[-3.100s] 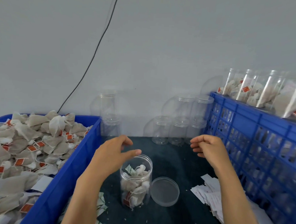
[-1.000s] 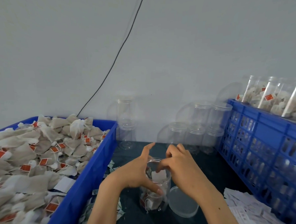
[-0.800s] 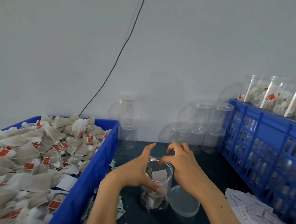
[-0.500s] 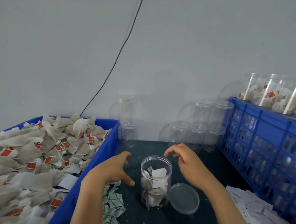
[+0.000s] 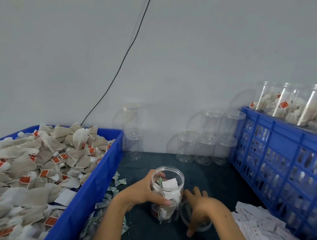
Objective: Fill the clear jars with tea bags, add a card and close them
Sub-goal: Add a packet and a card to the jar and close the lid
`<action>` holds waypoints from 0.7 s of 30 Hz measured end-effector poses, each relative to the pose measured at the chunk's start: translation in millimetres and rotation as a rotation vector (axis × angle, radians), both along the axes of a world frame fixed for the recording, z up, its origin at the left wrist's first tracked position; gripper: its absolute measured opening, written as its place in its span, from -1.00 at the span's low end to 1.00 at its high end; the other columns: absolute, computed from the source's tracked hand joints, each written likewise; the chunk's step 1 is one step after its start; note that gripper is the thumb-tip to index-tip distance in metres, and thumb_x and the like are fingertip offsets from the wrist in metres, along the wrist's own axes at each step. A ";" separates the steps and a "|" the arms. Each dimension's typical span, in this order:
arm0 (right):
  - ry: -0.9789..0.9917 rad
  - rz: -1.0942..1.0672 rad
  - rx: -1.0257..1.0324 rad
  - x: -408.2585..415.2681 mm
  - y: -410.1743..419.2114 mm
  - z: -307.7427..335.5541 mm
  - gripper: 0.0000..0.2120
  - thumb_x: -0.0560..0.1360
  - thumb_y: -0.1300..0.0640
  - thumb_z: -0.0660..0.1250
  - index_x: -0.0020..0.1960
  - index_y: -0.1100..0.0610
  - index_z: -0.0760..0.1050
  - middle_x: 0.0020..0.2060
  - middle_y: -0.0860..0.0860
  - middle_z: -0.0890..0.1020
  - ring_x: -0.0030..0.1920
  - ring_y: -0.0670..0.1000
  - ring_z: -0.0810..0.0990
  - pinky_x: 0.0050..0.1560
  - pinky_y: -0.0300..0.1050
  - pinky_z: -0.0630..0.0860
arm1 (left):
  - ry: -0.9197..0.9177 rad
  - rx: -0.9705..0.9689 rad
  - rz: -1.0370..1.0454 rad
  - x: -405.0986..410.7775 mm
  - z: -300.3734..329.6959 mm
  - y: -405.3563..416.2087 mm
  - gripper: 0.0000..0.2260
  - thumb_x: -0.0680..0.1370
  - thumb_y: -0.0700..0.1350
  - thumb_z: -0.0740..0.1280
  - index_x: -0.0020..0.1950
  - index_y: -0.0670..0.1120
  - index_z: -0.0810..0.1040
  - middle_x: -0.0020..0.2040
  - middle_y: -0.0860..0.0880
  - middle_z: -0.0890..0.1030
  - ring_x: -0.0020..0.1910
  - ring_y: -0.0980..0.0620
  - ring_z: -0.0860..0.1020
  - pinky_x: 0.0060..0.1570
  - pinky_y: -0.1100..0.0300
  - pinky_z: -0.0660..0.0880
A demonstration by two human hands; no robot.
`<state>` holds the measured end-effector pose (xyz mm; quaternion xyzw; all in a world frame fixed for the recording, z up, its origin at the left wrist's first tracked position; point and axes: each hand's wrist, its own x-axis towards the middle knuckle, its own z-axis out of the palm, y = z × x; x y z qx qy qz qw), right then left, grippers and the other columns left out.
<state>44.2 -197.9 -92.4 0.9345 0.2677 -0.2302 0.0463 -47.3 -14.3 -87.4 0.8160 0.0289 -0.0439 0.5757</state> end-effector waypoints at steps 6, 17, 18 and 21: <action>-0.177 -0.305 0.644 7.9 -15.0 13.6 -0.34 0.39 -0.09 0.46 0.39 -0.19 0.21 0.33 0.10 0.17 0.35 0.25 0.23 0.18 0.02 0.36 | -0.085 -0.057 0.086 4.9 -5.8 -8.7 -0.23 0.23 -0.16 0.61 0.28 0.07 0.24 0.25 0.03 0.51 0.21 0.08 0.53 0.20 0.23 0.49; 0.324 -0.329 1.949 -23.5 2.5 60.6 -0.41 0.23 -0.17 0.57 -0.01 0.13 0.35 -0.10 0.13 0.51 -0.09 0.13 0.52 0.06 0.13 0.51 | -0.397 -0.404 0.037 -0.7 35.0 -37.8 -0.44 0.28 0.00 0.55 0.20 0.25 0.42 0.09 0.05 0.67 0.08 -0.02 0.65 -0.04 0.24 0.57; 0.416 -0.274 1.987 -26.5 3.1 61.6 -0.49 0.29 -0.11 0.54 0.00 0.15 0.37 -0.13 0.13 0.54 -0.12 0.13 0.54 -0.05 0.06 0.55 | -0.419 -0.368 0.043 -2.3 40.3 -41.4 -0.47 0.28 0.04 0.55 0.17 0.29 0.44 0.08 0.07 0.67 0.07 0.00 0.65 -0.04 0.25 0.57; 0.536 -0.062 2.018 -31.8 -2.9 67.3 -0.62 0.41 0.01 0.45 0.07 0.19 0.41 -0.16 0.09 0.61 -0.19 0.05 0.62 -0.22 -0.12 0.58 | -0.475 -0.292 0.066 -4.7 50.7 -51.5 -0.43 0.27 0.12 0.54 0.22 0.19 0.41 0.07 0.07 0.67 0.04 0.04 0.66 -0.06 0.28 0.57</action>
